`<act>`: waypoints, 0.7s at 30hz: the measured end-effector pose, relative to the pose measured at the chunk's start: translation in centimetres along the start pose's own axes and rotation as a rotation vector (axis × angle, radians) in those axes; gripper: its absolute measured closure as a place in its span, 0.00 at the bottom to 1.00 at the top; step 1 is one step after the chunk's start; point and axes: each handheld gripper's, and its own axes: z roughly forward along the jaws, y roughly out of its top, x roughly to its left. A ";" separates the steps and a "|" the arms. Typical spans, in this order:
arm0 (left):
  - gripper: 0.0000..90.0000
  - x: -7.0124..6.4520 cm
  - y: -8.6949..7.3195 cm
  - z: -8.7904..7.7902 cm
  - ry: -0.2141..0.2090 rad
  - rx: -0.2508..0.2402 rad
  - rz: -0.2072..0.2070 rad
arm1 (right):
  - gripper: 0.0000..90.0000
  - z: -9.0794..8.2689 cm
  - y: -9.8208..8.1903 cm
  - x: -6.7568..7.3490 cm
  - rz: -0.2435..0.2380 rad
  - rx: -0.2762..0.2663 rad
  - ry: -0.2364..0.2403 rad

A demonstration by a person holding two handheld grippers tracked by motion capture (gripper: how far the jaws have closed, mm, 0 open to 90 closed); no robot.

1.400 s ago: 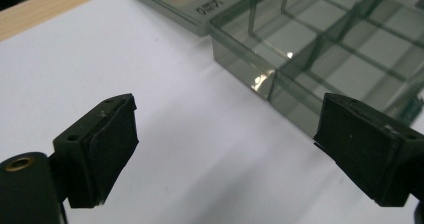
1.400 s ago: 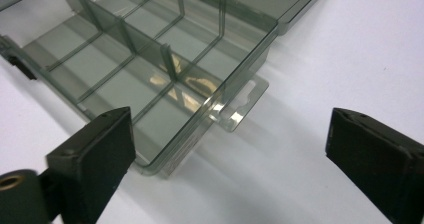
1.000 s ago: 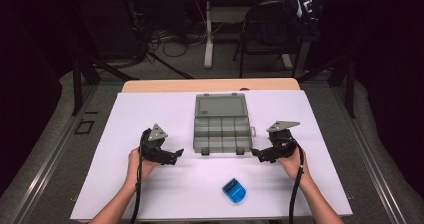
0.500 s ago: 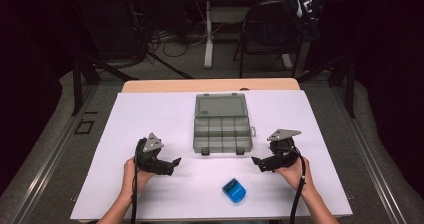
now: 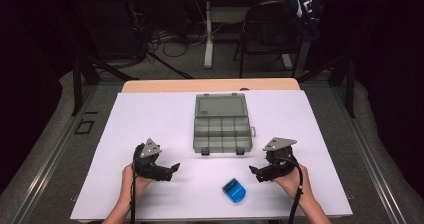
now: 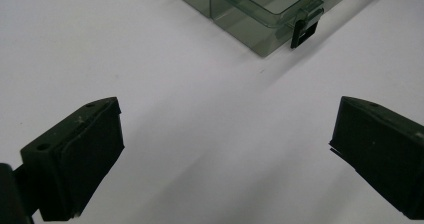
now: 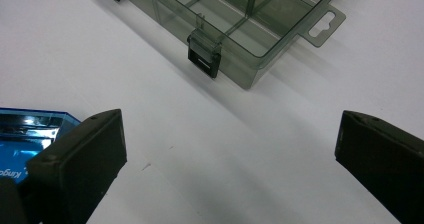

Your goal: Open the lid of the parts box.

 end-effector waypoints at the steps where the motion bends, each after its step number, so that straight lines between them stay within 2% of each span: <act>1: 0.00 0.0 -0.1 0.0 -0.003 -0.006 -0.005 | 0.00 0.0 0.0 0.0 0.006 -0.001 0.005; 12: 0.00 0.0 0.0 0.0 0.002 -0.012 0.001 | 0.00 0.3 0.0 -0.1 -0.002 0.010 0.010; 21: 0.00 0.2 0.0 -0.1 -0.001 -0.013 0.003 | 0.00 0.3 0.0 -0.1 -0.001 0.015 -0.006</act>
